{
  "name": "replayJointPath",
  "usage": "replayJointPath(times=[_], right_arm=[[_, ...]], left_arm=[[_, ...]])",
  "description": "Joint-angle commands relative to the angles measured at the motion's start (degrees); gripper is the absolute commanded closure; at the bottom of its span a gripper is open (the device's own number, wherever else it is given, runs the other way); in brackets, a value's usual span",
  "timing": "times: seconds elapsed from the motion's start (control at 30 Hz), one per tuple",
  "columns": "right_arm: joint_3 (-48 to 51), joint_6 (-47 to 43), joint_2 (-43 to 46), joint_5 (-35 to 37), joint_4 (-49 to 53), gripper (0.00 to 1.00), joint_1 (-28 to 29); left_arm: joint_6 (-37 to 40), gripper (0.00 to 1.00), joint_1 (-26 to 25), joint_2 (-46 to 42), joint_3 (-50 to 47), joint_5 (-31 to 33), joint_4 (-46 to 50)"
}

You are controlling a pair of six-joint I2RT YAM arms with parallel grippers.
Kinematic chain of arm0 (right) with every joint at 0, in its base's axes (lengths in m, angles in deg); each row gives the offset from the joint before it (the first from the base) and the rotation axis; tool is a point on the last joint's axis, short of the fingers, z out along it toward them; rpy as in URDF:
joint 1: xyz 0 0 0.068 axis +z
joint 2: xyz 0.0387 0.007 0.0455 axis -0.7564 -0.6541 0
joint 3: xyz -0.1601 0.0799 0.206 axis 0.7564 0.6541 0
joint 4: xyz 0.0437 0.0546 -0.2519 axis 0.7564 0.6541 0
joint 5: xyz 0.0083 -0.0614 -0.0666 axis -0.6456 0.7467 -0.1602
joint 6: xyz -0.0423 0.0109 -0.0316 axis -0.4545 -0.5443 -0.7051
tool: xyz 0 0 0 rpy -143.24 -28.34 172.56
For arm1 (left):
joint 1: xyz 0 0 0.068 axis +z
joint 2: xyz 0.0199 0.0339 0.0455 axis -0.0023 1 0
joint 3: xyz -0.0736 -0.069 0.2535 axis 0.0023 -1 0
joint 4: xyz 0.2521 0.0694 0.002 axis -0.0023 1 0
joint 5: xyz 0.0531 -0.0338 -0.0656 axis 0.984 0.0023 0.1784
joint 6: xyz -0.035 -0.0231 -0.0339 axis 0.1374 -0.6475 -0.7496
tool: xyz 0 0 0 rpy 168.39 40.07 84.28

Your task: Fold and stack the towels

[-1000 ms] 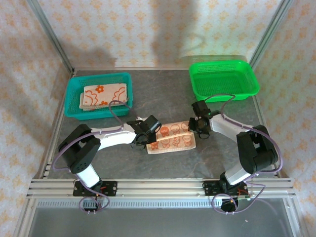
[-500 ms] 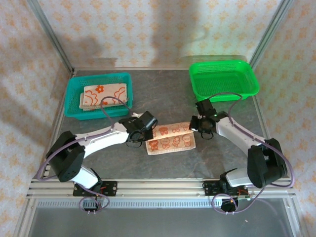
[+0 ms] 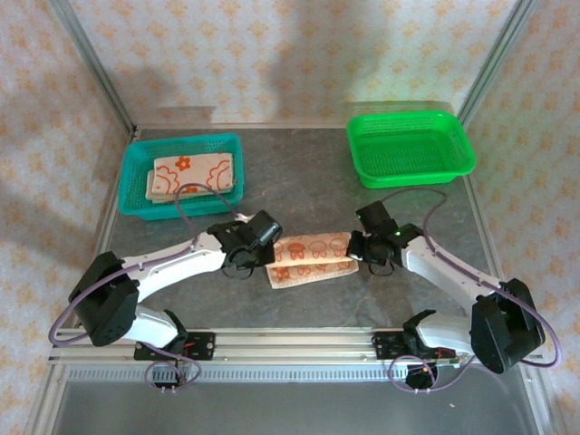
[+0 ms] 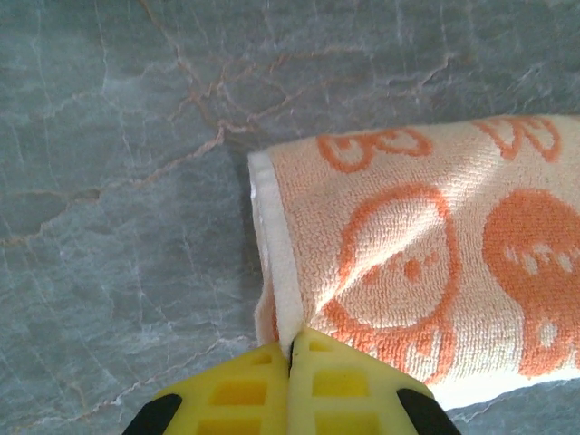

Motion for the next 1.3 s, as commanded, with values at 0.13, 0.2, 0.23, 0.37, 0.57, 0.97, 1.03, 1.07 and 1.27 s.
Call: replayJointPath(times=[0.13, 0.2, 0.23, 0.37, 0.57, 0.97, 1.03, 1.07, 1.27], right_arm=[[2.45, 1.32, 1.09, 3.03, 1.7, 1.0, 0.27], [2.56, 1.2, 1.09, 3.07, 2.06, 1.0, 0.29], [2.58, 1.15, 1.05, 3.28, 2.23, 1.0, 0.28], [2.0, 0.6, 1.09, 3.59, 2.93, 1.0, 0.27], [2.33, 0.77, 1.09, 4.37, 3.64, 1.0, 0.29], [7.31, 1.43, -1.88, 5.08, -0.01, 0.86, 0.32], [6.9, 0.92, -2.19, 4.03, -0.09, 0.81, 0.29], [6.51, 0.67, -1.94, 3.82, 0.19, 0.77, 0.3], [0.36, -0.36, -0.18, 4.52, 4.03, 0.66, 0.36]], left_arm=[[-4.62, 1.0, -2.42, -2.54, -3.83, -1.28, -0.36], [-5.82, 1.0, -3.26, -3.06, -4.75, -1.63, -0.99], [-6.43, 1.0, -3.6, -3.19, -4.87, -1.93, -1.04], [-7.71, 1.0, -5.09, -3.0, -4.91, -2.82, -1.65], [-8.88, 1.0, -5.93, -2.47, -5.52, -3.53, -2.11], [-8.28, 0.99, -6.3, 5.66, -6.39, -6.97, -4.5], [-8.12, 0.92, -6.31, 5.14, -5.91, -6.13, -3.22], [-7.9, 0.89, -6.27, 4.57, -5.59, -5.51, -2.4], [-5.07, 0.43, -5.02, 1.81, -1.74, -3.52, 2.84]])
